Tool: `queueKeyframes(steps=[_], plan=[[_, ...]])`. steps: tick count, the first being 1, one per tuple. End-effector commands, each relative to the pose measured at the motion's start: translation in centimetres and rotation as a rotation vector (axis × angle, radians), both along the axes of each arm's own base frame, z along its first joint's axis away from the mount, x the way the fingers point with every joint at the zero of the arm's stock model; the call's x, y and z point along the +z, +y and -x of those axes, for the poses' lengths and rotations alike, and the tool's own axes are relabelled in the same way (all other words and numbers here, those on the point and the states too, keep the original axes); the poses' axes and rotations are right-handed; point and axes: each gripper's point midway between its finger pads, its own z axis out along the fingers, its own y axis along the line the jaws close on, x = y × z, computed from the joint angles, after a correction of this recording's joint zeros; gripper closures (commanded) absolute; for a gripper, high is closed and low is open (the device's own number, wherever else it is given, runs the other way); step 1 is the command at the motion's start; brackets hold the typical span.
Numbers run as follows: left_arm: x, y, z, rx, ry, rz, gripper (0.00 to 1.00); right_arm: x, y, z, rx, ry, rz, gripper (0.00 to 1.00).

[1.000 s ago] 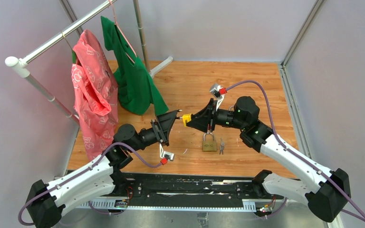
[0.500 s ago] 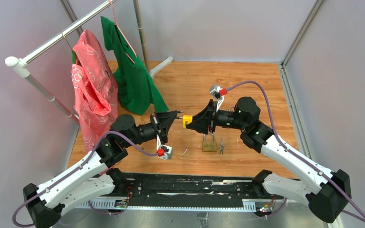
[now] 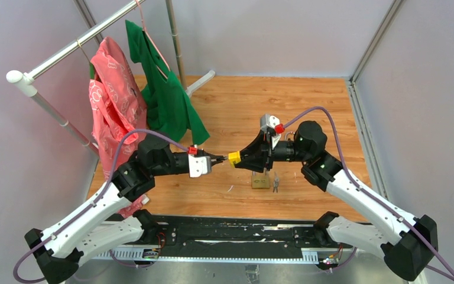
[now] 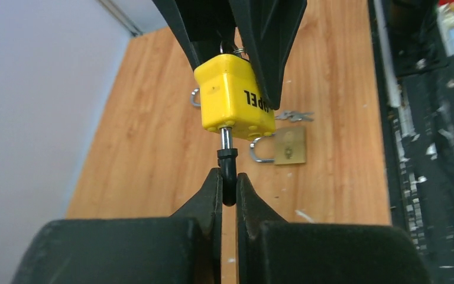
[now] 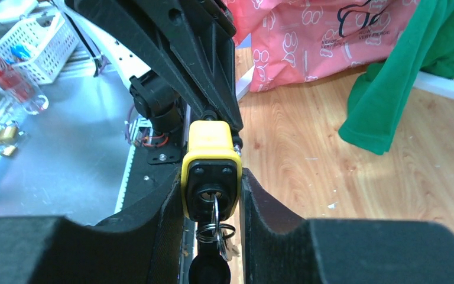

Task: Lock with the key
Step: Lock the lock.

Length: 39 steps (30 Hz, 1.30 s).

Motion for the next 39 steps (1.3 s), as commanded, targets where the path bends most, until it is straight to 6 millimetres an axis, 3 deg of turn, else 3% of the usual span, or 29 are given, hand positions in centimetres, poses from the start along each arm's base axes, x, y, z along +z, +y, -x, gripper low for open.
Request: queueKeyframes(steps=[1, 8, 13, 17, 23, 27, 29, 32, 35, 38, 39], plan=[[2.4, -1.7, 4.5, -0.181, 0.286, 0.108, 1.00, 2.4, -0.2, -3.4, -0.065, -0.237, -0.035, 1.00], [4.8, -2.4, 2.7, -0.086, 0.498, 0.221, 1.00, 2.9, -0.4, -5.7, -0.044, -0.307, -0.007, 1.00], [4.9, -2.1, 1.9, -0.014, 0.527, 0.285, 0.99, 2.1, 0.0, -5.2, 0.010, -0.265, -0.005, 1.00], [6.3, -2.2, 2.2, -0.051, 0.485, 0.349, 0.89, 1.6, 0.0, -5.1, 0.028, -0.245, 0.021, 1.00], [5.7, -2.0, 1.7, -0.013, 0.495, 0.364, 0.94, 1.4, 0.0, -4.6, 0.050, -0.214, 0.021, 1.00], [6.0, -1.8, 1.8, -0.019, 0.477, 0.376, 0.77, 1.8, 0.0, -4.6, 0.039, -0.204, 0.009, 1.00], [6.1, -1.8, 1.9, -0.022, 0.473, 0.375, 0.75, 2.0, -0.1, -4.5, 0.032, -0.206, 0.002, 1.00], [5.8, -1.7, 1.7, -0.005, 0.478, 0.372, 0.78, 2.4, -0.3, -4.3, 0.023, -0.217, -0.006, 1.00], [5.6, -1.7, 1.5, 0.008, 0.484, 0.370, 1.00, 2.6, -0.4, -4.2, 0.017, -0.222, -0.009, 1.00], [5.7, -1.7, 1.4, 0.007, 0.481, 0.371, 1.00, 2.5, -0.5, -4.0, 0.024, -0.222, 0.001, 0.99], [5.7, -1.8, 1.5, 0.001, 0.476, 0.370, 1.00, 2.3, -0.6, -3.8, 0.033, -0.211, 0.013, 0.91]])
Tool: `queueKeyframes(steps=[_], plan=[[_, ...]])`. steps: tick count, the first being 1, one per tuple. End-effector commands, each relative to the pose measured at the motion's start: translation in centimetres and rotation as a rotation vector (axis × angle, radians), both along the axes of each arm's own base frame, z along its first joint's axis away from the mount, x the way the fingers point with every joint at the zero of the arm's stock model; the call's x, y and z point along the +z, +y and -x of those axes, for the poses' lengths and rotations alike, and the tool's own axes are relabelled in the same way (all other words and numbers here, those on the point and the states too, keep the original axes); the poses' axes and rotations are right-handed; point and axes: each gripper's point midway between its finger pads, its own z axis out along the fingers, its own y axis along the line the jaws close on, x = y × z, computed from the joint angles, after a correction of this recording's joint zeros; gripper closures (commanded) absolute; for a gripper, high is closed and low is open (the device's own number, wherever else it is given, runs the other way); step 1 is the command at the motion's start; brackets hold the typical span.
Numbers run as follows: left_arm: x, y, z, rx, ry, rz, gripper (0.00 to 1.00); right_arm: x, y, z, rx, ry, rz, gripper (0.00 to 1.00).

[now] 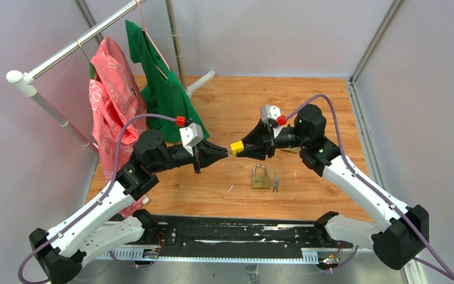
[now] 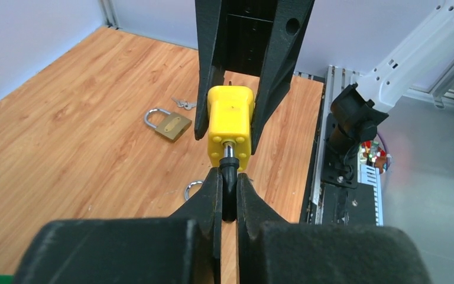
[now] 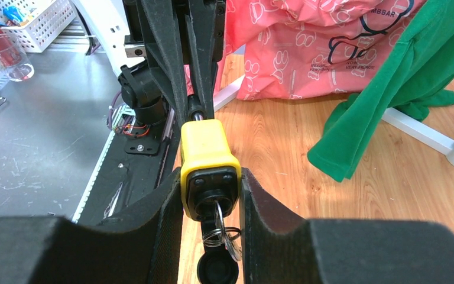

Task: Lock with the key
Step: Lock the lock.

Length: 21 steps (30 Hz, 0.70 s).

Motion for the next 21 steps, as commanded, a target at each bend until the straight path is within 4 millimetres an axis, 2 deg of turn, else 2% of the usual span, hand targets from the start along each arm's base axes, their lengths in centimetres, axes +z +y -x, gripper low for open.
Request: queueKeyframes(steps=[1, 2, 4, 9, 15, 21], plan=[[2.8, -0.5, 2.1, -0.099, -0.080, 0.073, 1.00, 0.8, -0.3, -1.1, -0.067, -0.042, 0.001, 0.80], [2.8, -0.5, 2.2, -0.107, -0.086, 0.070, 1.00, 0.5, -0.4, -0.9, -0.055, -0.040, 0.014, 0.67], [2.9, -0.5, 2.6, -0.128, -0.105, 0.067, 1.00, 0.3, -0.4, -0.6, -0.035, -0.045, 0.025, 0.50], [2.9, -0.5, 2.8, -0.143, -0.135, 0.062, 1.00, 0.5, -0.4, 0.0, 0.005, -0.021, 0.032, 0.34], [2.8, -0.5, 2.6, -0.140, -0.131, 0.057, 1.00, 1.0, -0.2, 1.2, 0.062, 0.011, 0.025, 0.29], [2.7, -0.6, 2.5, -0.138, -0.121, 0.055, 1.00, 1.6, 0.1, 2.6, 0.077, -0.011, 0.014, 0.41]])
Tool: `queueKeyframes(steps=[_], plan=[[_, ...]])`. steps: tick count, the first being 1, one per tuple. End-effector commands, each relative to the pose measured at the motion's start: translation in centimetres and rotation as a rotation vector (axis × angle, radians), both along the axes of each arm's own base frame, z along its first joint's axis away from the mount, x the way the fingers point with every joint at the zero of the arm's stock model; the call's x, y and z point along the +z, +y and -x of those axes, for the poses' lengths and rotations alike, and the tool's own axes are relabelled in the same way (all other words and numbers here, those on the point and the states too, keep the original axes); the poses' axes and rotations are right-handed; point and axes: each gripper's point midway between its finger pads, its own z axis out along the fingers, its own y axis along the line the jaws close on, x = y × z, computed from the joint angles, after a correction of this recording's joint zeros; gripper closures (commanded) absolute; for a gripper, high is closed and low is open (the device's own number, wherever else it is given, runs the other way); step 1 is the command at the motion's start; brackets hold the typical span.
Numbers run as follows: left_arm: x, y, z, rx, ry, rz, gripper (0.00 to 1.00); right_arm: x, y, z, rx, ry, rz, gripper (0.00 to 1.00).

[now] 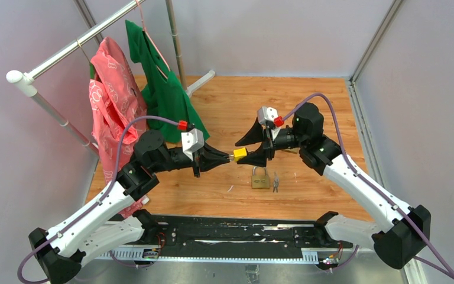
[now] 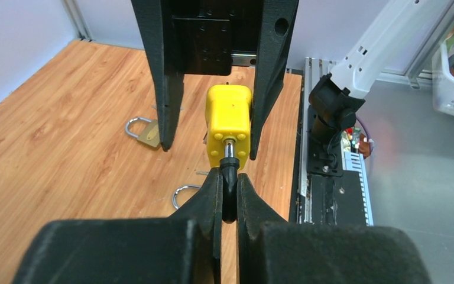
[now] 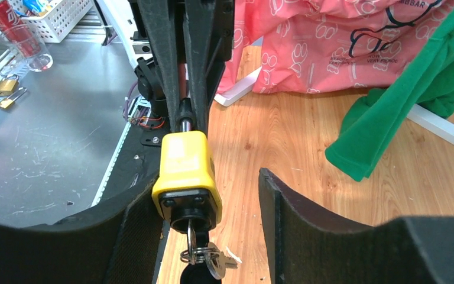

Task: Lock with the key
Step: Lock the lock.

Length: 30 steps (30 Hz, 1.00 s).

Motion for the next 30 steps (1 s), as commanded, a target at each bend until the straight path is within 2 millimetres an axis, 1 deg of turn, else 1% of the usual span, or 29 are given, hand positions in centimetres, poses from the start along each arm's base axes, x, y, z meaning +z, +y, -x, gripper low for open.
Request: queueKeyframes(steps=[1, 6, 7, 8, 9, 10, 11, 12, 14, 15, 16, 18, 19, 20, 21, 22, 24, 28, 29, 30], plan=[[2.6, -0.2, 0.9, -0.044, -0.075, 0.064, 1.00, 1.8, 0.0, 1.3, 0.016, -0.035, -0.030, 0.43], [2.5, -0.3, 0.9, -0.048, -0.069, 0.061, 1.00, 2.2, -0.1, 1.5, 0.018, -0.029, -0.038, 0.44], [2.6, -0.3, 0.9, -0.047, -0.068, 0.062, 1.00, 2.2, 0.0, 1.5, 0.019, -0.024, -0.037, 0.45], [2.6, -0.2, 0.9, -0.045, -0.068, 0.062, 1.00, 2.1, 0.0, 1.5, 0.017, -0.017, -0.035, 0.53], [2.5, -0.3, 0.9, -0.046, -0.066, 0.060, 1.00, 2.0, 0.1, 1.5, 0.017, -0.008, -0.031, 0.65], [2.5, -0.2, 0.8, -0.042, -0.067, 0.062, 1.00, 1.9, 0.1, 1.4, 0.013, 0.002, -0.025, 0.82], [2.5, -0.2, 0.8, -0.040, -0.066, 0.061, 1.00, 1.8, 0.1, 1.1, -0.002, 0.013, -0.016, 0.96], [2.5, -0.2, 0.8, -0.038, -0.067, 0.061, 1.00, 1.5, 0.1, 1.0, -0.011, 0.028, -0.003, 1.00], [2.5, -0.1, 0.7, -0.027, -0.067, 0.063, 1.00, 1.2, 0.2, 0.4, -0.045, 0.047, 0.017, 1.00], [2.5, -0.1, 0.6, -0.021, -0.066, 0.063, 1.00, 0.7, 0.1, 0.2, -0.069, 0.076, 0.038, 1.00], [2.4, 0.0, 0.4, -0.009, -0.063, 0.064, 0.96, 0.5, 0.0, -0.2, -0.093, 0.091, 0.045, 1.00], [2.1, 0.2, -0.1, 0.034, -0.033, 0.067, 0.50, 0.4, 0.0, -0.6, -0.129, 0.110, 0.047, 1.00], [2.0, 0.3, -0.4, 0.053, -0.022, 0.069, 0.33, 0.5, -0.1, -0.8, -0.144, 0.115, 0.045, 1.00], [1.9, 0.5, -0.4, 0.067, -0.021, 0.068, 0.22, 0.5, -0.4, -0.9, -0.154, 0.122, 0.044, 1.00], [1.7, 0.8, -0.5, 0.082, -0.021, 0.061, 0.16, 0.5, -0.6, -1.1, -0.164, 0.123, 0.043, 1.00], [1.4, 1.2, -0.6, 0.103, -0.018, 0.050, 0.14, 0.7, -1.0, -1.2, -0.173, 0.121, 0.040, 1.00], [0.3, 2.1, -0.5, 0.136, -0.005, 0.003, 0.12, 1.0, -1.6, -1.3, -0.183, 0.156, 0.033, 1.00], [-1.9, 3.7, 0.5, 0.160, 0.090, -0.084, 0.14, 2.2, -1.8, -0.4, -0.130, 0.167, 0.008, 1.00], [-2.1, 4.1, 0.5, 0.165, 0.121, -0.064, 0.15, 3.0, -1.6, -0.3, -0.108, 0.162, -0.014, 1.00], [-1.8, 4.3, 0.9, 0.141, 0.150, -0.023, 0.16, 3.6, -1.5, 0.1, -0.080, 0.165, -0.033, 1.00]])
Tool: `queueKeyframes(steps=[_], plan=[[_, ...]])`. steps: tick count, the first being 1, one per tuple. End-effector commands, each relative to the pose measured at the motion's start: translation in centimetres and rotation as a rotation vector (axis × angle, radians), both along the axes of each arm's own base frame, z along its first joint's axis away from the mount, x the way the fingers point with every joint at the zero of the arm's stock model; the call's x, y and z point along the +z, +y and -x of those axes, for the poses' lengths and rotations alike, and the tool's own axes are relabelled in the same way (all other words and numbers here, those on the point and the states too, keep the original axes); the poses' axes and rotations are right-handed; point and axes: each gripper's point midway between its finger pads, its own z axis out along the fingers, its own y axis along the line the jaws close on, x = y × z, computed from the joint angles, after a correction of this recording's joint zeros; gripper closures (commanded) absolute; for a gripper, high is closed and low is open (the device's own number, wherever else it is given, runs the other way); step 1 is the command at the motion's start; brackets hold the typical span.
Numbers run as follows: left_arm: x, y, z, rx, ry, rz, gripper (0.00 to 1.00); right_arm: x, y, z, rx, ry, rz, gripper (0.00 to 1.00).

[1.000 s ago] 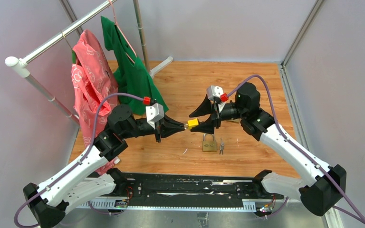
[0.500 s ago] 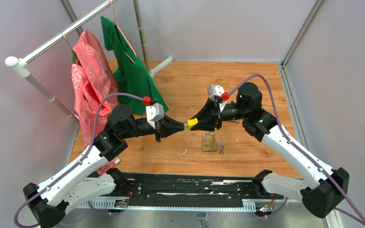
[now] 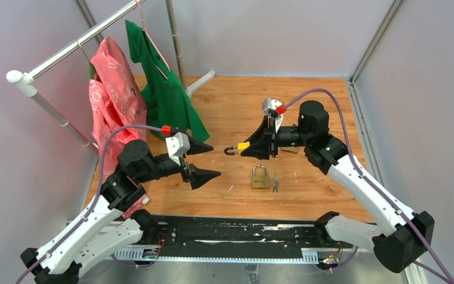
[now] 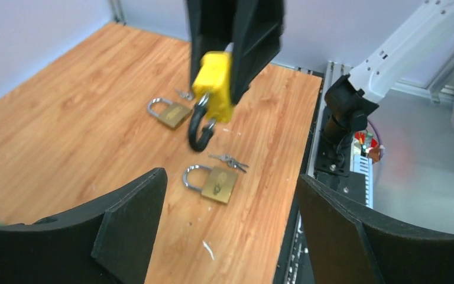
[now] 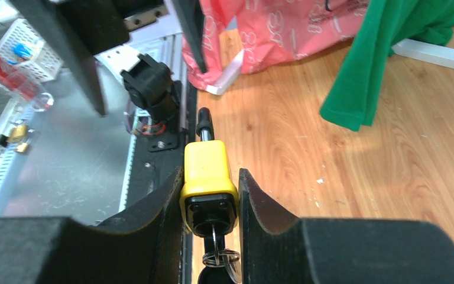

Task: Lock with the key
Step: Lock the lock.

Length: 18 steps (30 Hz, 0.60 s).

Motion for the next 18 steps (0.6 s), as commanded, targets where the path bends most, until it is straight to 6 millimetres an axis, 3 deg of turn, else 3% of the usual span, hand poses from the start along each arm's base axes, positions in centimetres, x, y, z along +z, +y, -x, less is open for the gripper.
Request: queueKeyframes(steps=[1, 4, 7, 10, 18], plan=[[-1.3, 1.7, 0.4, 0.024, 0.146, 0.046, 0.18, 4.4, 0.1, 1.8, 0.101, -0.010, -0.117, 1.00], [0.0, 2.7, 0.8, 0.029, 0.172, 0.195, 0.24, 4.9, 0.4, 2.2, 0.128, 0.021, -0.149, 1.00], [-1.5, 3.9, 1.2, 0.070, 0.178, 0.228, 0.25, 4.4, 0.9, 2.5, 0.125, 0.002, -0.151, 1.00], [-2.4, 4.0, 2.1, 0.039, 0.199, 0.232, 0.24, 4.7, 2.0, 4.0, 0.165, -0.039, -0.158, 1.00], [-2.8, 3.0, 3.5, -0.111, 0.100, 0.121, 0.16, 4.2, 3.5, 4.4, 0.185, -0.081, -0.149, 1.00]])
